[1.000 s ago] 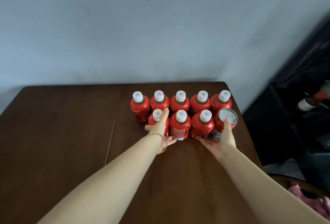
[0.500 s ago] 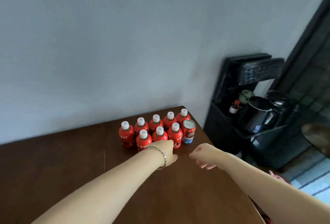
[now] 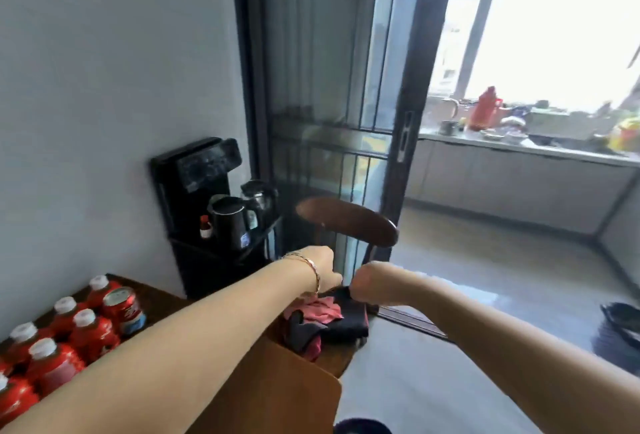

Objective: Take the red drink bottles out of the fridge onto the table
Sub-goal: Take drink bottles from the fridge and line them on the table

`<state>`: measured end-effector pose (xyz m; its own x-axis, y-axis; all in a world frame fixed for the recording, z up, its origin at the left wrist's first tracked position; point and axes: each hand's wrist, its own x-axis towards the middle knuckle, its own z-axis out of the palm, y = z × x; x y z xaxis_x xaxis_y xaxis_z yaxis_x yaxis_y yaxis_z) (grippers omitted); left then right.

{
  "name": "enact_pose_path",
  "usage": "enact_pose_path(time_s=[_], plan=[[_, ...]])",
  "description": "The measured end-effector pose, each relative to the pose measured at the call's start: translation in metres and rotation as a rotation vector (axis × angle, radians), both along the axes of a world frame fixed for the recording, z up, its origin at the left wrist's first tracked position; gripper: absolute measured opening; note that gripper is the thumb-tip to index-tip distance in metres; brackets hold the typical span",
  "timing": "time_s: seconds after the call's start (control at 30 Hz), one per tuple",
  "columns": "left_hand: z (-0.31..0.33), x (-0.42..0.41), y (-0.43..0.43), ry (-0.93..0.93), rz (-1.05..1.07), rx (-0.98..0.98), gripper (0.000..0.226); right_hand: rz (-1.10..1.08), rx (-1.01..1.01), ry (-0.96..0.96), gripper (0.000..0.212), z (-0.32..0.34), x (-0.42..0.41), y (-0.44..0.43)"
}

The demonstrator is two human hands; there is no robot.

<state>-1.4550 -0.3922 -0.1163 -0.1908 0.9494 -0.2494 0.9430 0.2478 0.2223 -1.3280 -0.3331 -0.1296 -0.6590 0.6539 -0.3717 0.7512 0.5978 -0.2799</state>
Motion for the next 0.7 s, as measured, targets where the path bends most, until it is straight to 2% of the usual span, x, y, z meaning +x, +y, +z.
enact_pose_path(time_s=[0.1, 0.23, 0.5, 0.7], plan=[[0.011, 0.08, 0.047, 0.002, -0.167, 0.037, 0.034, -0.21, -0.02, 0.077, 0.027, 0.011, 0.094, 0.024], [0.03, 0.22, 0.102, 0.023, -0.413, 0.11, 0.032, -0.465, 0.091, 0.147, 0.024, 0.033, 0.239, 0.045], [0.083, 0.533, 0.185, 0.093, -0.808, 0.286, 0.033, -0.835, 0.322, 0.021, 0.025, 0.102, 0.553, 0.066], [0.112, 0.716, 0.233, 0.081, -1.032, 0.344, 0.036, -1.127, 0.403, 0.016, 0.025, 0.146, 0.735, 0.066]])
